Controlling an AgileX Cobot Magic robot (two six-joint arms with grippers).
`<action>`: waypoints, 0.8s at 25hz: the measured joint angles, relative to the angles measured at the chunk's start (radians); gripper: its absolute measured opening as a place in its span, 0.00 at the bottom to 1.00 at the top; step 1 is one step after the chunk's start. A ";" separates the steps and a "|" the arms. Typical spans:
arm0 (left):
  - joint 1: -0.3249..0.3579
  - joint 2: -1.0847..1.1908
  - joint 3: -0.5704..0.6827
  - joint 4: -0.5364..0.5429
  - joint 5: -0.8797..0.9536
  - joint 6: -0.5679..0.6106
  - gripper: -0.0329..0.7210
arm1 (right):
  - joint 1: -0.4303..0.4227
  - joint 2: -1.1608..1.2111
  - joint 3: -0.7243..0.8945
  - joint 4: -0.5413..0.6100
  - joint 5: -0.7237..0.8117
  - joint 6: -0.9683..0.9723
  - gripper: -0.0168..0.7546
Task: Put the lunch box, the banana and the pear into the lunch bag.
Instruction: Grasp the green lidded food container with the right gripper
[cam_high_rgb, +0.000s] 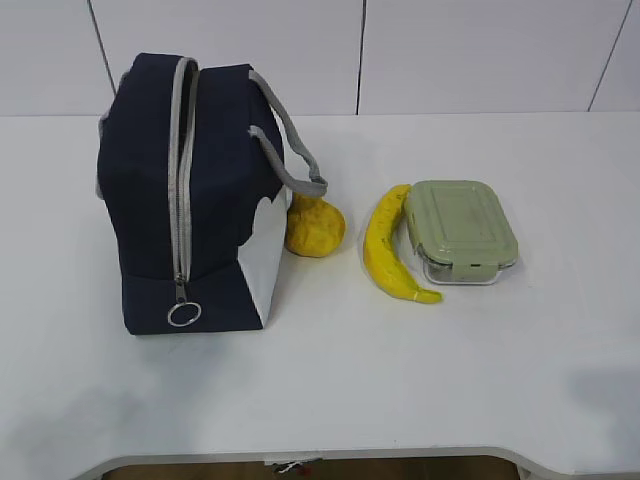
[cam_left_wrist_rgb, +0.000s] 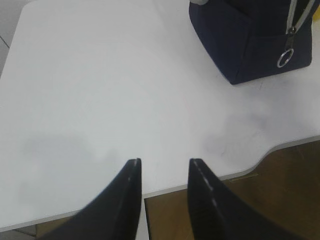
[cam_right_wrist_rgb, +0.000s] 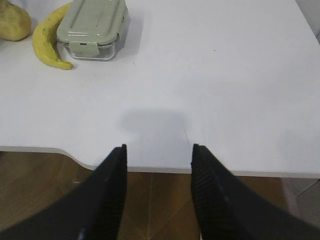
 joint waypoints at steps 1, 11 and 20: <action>0.000 0.000 0.000 0.000 0.000 0.000 0.37 | 0.000 0.000 0.000 0.000 0.000 0.000 0.48; 0.000 0.000 0.000 0.000 0.000 0.000 0.37 | 0.000 0.000 0.000 0.000 0.000 0.000 0.48; 0.000 0.000 0.000 0.000 0.000 0.000 0.37 | 0.000 0.000 0.000 0.002 0.000 0.000 0.48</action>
